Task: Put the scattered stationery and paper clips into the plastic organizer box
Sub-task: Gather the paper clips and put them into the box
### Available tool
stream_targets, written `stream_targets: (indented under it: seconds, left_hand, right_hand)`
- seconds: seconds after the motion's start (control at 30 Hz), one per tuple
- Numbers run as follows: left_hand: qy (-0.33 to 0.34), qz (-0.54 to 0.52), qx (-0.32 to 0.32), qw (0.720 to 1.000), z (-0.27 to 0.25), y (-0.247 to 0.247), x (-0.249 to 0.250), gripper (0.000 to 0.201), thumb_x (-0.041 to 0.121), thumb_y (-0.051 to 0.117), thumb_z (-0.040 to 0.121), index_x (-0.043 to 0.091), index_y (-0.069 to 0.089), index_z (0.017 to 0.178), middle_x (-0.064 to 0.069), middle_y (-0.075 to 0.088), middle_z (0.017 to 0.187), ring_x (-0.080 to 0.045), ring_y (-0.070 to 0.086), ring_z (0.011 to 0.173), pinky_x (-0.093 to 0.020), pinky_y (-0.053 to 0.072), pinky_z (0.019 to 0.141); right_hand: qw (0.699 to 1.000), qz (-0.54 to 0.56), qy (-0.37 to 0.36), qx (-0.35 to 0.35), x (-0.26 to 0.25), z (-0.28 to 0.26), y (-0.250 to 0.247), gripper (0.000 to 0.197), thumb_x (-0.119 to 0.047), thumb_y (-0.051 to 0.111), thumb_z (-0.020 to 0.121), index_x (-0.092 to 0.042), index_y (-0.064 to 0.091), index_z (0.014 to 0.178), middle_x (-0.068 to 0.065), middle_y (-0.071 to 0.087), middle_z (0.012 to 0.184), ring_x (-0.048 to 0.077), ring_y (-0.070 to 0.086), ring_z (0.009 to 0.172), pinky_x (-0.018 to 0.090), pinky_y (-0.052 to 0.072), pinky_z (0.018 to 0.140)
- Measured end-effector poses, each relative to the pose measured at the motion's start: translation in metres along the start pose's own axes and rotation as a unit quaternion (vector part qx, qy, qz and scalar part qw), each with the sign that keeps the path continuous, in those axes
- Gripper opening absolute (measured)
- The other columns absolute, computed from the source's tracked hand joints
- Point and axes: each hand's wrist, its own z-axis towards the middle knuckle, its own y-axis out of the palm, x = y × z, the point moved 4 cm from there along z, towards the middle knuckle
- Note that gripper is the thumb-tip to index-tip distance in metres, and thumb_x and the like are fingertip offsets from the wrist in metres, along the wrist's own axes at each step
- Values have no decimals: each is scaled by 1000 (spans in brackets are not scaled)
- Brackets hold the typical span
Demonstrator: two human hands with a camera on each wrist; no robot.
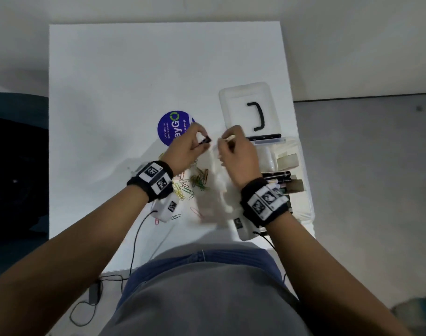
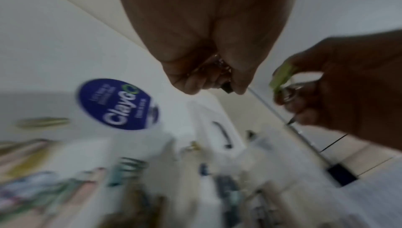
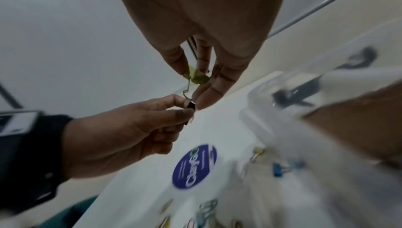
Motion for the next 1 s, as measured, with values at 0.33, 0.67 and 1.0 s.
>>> stream_targets:
  seconds: [0.33, 0.67, 1.0]
  left_hand:
    - [81, 96, -101, 987, 6, 95, 87, 30, 7, 53, 89, 15, 48, 118, -9, 54, 96, -25, 57, 79, -35, 47, 71]
    - [-14, -20, 8, 1000, -22, 20, 28, 26, 15, 56, 93, 20, 54, 119, 0, 62, 109, -15, 63, 89, -23, 49, 75]
    - [-68, 276, -38, 958, -27, 28, -85, 30, 14, 56, 90, 17, 54, 120, -11, 52, 116, -30, 56, 102, -44, 51, 82]
  right_hand:
    - [992, -61, 112, 15, 67, -14, -76, 18, -18, 47, 97, -16, 60, 109, 8, 71, 91, 23, 71, 75, 42, 59, 75]
    - [994, -91, 50, 10, 31, -21, -58, 23, -5, 46, 93, -11, 60, 111, 2, 66, 94, 15, 62, 75, 23, 48, 65]
    - [914, -321, 90, -232, 36, -35, 101, 38, -9, 45, 94, -8, 41, 132, 17, 41, 131, 36, 53, 115, 40, 46, 89]
